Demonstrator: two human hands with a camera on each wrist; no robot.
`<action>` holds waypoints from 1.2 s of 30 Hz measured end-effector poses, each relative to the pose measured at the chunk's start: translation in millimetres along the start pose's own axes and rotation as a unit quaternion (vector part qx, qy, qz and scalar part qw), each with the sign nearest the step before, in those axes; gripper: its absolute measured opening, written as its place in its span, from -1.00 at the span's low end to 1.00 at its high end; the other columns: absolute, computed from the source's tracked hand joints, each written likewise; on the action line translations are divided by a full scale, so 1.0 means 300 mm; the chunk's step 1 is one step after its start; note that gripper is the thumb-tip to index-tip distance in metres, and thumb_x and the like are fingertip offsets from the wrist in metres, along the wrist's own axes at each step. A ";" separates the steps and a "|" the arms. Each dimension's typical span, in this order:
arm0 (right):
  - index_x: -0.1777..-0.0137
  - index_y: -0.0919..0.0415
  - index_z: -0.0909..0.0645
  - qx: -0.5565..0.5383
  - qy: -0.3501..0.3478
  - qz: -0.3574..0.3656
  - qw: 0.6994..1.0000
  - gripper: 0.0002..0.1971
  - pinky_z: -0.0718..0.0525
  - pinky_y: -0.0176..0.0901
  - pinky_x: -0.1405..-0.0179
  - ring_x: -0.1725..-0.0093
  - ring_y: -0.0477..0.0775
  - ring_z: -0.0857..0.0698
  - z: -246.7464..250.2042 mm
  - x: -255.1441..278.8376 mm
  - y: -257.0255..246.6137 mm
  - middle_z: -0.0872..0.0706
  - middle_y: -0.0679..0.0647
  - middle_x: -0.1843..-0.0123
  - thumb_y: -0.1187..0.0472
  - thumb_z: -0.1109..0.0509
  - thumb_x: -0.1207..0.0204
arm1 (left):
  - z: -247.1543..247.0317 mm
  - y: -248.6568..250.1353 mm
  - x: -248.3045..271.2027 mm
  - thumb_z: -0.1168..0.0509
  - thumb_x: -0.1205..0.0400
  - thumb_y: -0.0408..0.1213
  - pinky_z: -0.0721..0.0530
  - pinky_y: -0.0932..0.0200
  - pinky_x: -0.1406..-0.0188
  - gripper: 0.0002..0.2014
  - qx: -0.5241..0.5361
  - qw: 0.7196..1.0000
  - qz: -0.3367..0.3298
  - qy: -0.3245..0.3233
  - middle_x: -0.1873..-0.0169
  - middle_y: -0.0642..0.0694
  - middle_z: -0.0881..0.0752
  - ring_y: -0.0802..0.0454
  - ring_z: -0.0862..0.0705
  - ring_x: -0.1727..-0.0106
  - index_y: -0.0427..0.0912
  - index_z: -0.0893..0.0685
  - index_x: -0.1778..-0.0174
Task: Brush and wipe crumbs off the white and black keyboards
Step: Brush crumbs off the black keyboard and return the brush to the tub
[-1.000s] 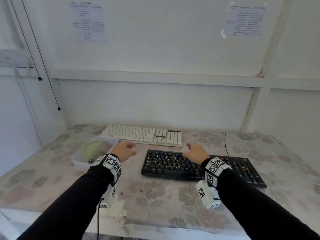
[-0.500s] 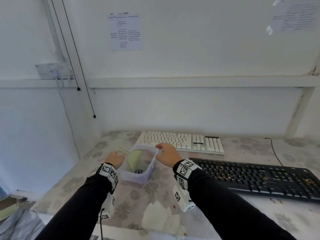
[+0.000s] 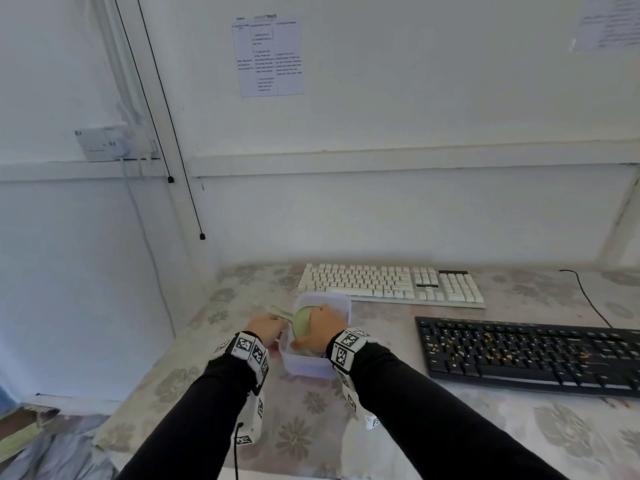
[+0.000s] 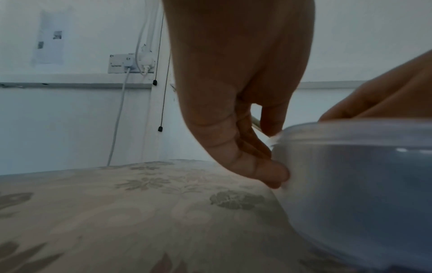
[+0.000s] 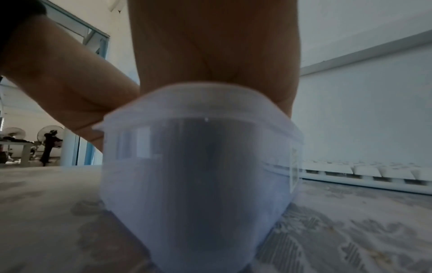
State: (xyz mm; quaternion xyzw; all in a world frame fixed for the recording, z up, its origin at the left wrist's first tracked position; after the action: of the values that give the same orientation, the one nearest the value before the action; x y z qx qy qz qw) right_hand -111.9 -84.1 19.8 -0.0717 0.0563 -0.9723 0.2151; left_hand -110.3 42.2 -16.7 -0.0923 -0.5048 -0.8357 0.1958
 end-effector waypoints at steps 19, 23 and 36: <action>0.14 0.26 -0.42 -0.263 0.211 -0.080 0.938 -0.88 -0.46 -0.15 0.41 0.28 0.15 -0.53 0.169 0.020 0.146 -0.55 0.15 0.21 0.20 -0.20 -0.49 | -0.047 0.069 -0.086 -0.08 -0.70 -0.39 -0.42 0.23 0.29 -0.71 -0.118 0.991 -0.060 0.000 -0.13 -0.29 -0.72 -0.13 -0.61 0.17 -0.26 -0.70 -0.15; -0.04 0.36 -0.48 -0.316 0.305 -0.058 0.897 -0.82 -0.37 -0.17 0.37 0.28 0.14 -0.54 0.303 0.079 0.223 -0.56 0.15 0.22 0.25 -0.14 -0.60 | -0.039 0.081 -0.087 -0.05 -0.74 -0.36 -0.48 0.17 0.01 -0.67 -0.182 0.982 -0.047 0.021 -0.35 -0.24 -0.60 -0.21 -0.58 -0.32 -0.31 -0.61 -0.34; -0.15 0.37 -0.53 -0.207 0.206 -0.145 0.945 -0.81 -0.52 -0.15 0.11 0.08 0.09 -0.55 0.314 0.308 0.783 -0.65 0.25 -0.09 0.33 -0.27 -0.58 | -0.185 0.380 0.043 -0.15 -0.67 -0.28 -0.26 -0.04 -0.45 -0.57 -0.153 0.970 -0.074 0.175 -0.52 -0.32 -0.24 -0.27 -0.19 -0.53 -0.19 -0.36 -0.49</action>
State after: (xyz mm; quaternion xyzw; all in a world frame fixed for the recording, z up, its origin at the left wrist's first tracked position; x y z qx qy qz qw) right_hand -83.1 -342.7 90.1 0.0800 0.2884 -0.9535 0.0357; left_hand -71.6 -56.9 53.7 0.0641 -0.3340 -0.9185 0.2018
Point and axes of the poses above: each hand's wrist, its own x-axis away from the middle knuckle, its own z-axis out of the back of the hand, y = z × x, the point moved 7 cm from there along -x, towards the middle knuckle
